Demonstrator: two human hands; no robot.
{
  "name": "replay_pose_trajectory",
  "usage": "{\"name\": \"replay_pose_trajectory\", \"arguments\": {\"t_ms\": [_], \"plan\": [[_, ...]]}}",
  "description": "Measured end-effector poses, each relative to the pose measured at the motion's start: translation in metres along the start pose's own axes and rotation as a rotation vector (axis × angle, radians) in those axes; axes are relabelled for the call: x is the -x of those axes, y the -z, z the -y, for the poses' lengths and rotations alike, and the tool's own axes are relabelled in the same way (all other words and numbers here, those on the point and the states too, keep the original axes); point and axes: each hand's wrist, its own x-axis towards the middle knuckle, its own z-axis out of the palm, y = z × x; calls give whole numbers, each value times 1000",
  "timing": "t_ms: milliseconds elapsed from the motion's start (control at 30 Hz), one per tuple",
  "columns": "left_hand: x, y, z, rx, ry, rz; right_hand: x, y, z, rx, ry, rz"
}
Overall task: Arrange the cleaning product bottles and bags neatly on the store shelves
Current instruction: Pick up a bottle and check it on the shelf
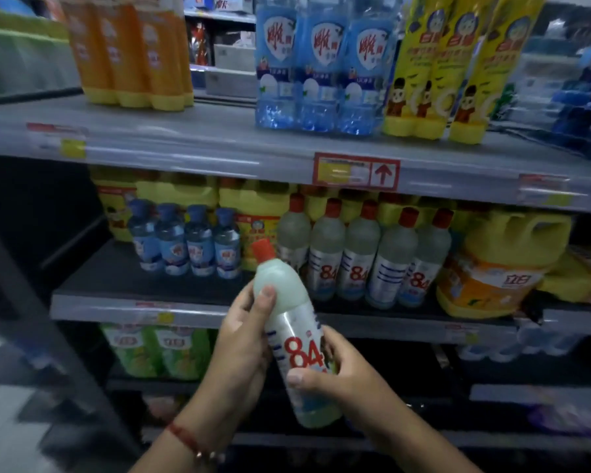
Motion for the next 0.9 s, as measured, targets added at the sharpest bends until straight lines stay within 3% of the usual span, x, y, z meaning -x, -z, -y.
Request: {"name": "replay_pose_trajectory", "arguments": {"t_ms": [167, 333, 500, 633, 767, 900], "plan": [[9, 3, 21, 298, 383, -59, 14, -21, -27, 448, -2, -327], [10, 11, 39, 344, 434, -68, 29, -34, -28, 657, -16, -400], [12, 17, 49, 297, 440, -35, 36, -31, -27, 636, -110, -372], [12, 21, 53, 104, 359, 53, 38, -13, -31, 395, -191, -330], [12, 19, 53, -218, 98, 249, 43, 3, -44, -193, -253, -190], [19, -3, 50, -561, -35, 280, 51, 20, -59, -713, -261, -40]]}}
